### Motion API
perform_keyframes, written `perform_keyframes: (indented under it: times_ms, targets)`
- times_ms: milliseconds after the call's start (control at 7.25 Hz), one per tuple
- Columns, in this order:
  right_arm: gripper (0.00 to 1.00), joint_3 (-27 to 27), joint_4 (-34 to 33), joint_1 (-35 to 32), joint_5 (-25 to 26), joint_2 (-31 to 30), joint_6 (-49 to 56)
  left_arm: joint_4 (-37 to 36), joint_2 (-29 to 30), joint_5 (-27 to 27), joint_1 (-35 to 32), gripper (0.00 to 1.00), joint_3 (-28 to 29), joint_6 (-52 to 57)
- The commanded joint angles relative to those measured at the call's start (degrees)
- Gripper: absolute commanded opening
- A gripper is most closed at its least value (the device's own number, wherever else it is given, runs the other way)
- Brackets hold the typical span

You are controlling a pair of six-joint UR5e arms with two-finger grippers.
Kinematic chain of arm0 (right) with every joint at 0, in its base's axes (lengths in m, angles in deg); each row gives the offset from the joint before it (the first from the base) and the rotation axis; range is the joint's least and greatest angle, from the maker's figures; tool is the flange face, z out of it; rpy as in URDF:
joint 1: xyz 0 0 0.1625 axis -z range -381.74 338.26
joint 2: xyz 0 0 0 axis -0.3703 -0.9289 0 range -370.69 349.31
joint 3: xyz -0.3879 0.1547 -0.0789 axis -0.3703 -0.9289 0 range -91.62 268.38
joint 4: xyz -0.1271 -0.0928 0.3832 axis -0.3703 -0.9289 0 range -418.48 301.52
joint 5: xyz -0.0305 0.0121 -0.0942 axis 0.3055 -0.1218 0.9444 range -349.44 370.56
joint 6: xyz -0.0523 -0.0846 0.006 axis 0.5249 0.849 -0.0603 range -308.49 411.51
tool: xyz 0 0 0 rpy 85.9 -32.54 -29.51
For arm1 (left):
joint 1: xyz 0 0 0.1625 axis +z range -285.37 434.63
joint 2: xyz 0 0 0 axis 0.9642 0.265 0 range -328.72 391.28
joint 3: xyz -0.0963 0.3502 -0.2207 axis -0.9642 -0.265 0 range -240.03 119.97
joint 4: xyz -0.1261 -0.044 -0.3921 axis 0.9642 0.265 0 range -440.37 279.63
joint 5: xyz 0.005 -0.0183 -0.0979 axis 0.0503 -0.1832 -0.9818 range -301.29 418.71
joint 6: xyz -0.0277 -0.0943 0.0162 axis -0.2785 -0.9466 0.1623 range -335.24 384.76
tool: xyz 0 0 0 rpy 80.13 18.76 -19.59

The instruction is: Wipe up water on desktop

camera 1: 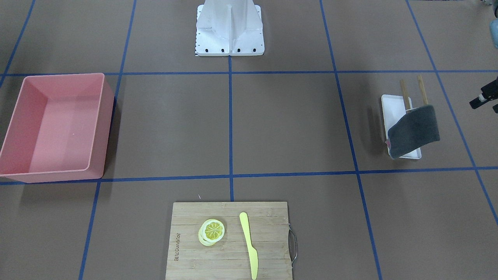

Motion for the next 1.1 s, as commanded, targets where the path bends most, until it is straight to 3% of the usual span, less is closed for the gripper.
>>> perform_keyframes:
  times_ms: [0,276,552,966]
  targets:
    - [1.00,-0.05,0.08,0.00,0.36,0.24,-0.02,6.15,0.36,-0.23,3.86,0.98,3.71,-2.87]
    - [1.00,-0.14,-0.18,0.09,0.01,0.59,-0.02,13.96,1.15,-0.31,6.58,0.98,9.07,-2.95]
    - [1.00,-0.05,-0.19,0.09,-0.08,0.59,-0.02,14.35,0.71,-3.10,7.12,0.97,8.83,-3.75]
    - [1.00,-0.14,-0.19,0.09,-0.08,0.59,-0.02,17.69,-0.52,-5.58,7.21,0.81,9.27,-3.92]
